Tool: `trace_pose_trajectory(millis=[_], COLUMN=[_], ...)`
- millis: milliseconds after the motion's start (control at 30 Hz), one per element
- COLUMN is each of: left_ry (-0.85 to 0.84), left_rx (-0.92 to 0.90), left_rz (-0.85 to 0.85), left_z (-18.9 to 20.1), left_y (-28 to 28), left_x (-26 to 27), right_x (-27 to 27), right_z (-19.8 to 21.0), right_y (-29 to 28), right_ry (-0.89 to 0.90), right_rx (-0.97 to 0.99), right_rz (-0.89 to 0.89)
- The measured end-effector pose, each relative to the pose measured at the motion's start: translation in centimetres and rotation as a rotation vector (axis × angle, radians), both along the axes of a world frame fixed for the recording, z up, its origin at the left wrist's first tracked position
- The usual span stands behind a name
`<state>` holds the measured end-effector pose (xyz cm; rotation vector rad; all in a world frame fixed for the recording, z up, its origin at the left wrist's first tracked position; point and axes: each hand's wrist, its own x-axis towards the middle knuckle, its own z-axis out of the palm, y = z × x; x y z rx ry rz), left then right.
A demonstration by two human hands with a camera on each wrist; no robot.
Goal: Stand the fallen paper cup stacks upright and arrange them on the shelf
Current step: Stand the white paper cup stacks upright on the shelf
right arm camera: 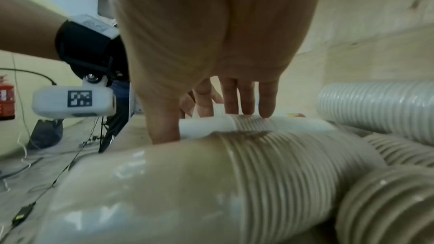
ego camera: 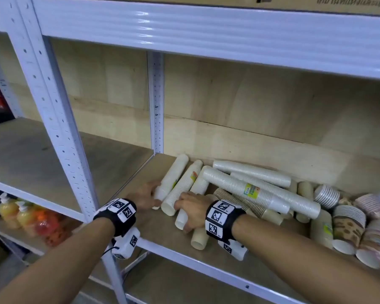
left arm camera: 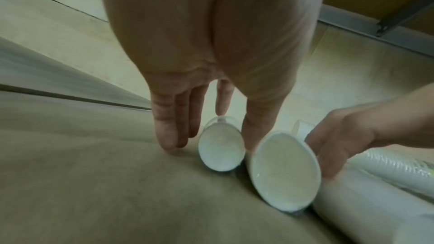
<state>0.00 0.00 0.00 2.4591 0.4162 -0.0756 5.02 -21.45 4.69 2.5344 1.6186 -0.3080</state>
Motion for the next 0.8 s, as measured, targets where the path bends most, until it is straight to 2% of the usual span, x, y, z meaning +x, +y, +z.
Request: trace_pose_trajectory(millis=[233, 367, 600, 800], left_ry=[0.038, 0.057, -0.016, -0.199], left_rx=[-0.034, 0.026, 0.186, 0.137], left_rz=[0.014, 0.031, 0.097, 0.131], left_z=[0.6, 1.7, 6.1, 11.8], left_y=[-0.2, -0.8, -0.9, -1.6], left_x=[-0.1, -0.2, 0.0, 1.0], right_x=[-0.1, -0.2, 0.5, 1.3], right_z=[-0.1, 0.6, 3.1, 7.2], right_y=[0.0, -0.3, -0.7, -0.6], right_ry=[-0.056, -0.056, 0.042, 0.013], right_rx=[-0.025, -0.008, 0.244, 0.490], right_rz=[0.017, 0.038, 0.045, 0.002])
